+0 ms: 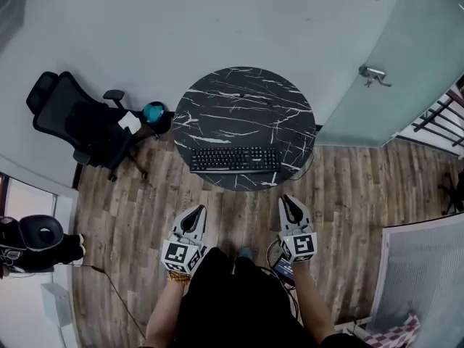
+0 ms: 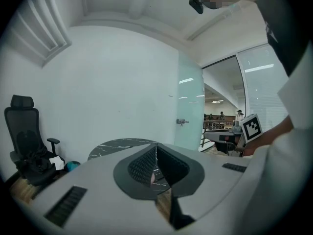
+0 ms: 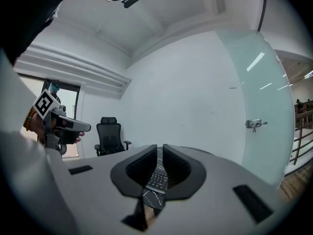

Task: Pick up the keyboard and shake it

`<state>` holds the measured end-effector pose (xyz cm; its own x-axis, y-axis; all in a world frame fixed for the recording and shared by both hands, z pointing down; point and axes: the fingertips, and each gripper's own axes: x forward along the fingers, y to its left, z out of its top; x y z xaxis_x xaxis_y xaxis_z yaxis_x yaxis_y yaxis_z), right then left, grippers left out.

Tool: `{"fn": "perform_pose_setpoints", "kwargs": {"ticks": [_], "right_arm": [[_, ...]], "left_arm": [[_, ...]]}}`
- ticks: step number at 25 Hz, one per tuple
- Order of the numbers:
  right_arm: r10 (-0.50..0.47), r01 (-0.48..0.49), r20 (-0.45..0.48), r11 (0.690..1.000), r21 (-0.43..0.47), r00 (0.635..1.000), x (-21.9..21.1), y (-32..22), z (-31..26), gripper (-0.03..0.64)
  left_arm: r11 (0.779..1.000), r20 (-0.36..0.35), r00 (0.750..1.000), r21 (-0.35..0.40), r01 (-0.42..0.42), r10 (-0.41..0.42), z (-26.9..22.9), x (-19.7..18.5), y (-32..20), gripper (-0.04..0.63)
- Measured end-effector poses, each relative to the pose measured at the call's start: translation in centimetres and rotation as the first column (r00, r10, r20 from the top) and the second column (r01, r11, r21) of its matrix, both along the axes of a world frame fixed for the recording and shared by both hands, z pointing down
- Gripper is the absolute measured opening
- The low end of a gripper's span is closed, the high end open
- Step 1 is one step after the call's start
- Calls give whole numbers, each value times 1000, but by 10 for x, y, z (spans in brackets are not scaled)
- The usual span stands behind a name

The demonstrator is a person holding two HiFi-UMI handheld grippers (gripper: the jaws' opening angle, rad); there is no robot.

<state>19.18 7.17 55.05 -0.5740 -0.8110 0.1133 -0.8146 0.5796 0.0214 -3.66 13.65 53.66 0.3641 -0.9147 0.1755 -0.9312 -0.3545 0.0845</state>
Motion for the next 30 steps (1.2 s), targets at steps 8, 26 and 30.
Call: {"fn": "perform_pose_setpoints", "kwargs": {"ticks": [8,26,30], "right_arm": [[0,-1,-49,1000,-20,999,-20,-79,10,34],[29,-59,-177,985,-163,984,-23,-224,44,87],[39,-81,-154,957,-279,987,-2,-247,87,193]], "left_arm": [[999,0,999,-7,35,-35,18,-45,-83,17],[987,-103,994,-163,4,-21,96,-130,-239,17],[965,-95,993,-261,37,-64,145,-148,-242,18]]}}
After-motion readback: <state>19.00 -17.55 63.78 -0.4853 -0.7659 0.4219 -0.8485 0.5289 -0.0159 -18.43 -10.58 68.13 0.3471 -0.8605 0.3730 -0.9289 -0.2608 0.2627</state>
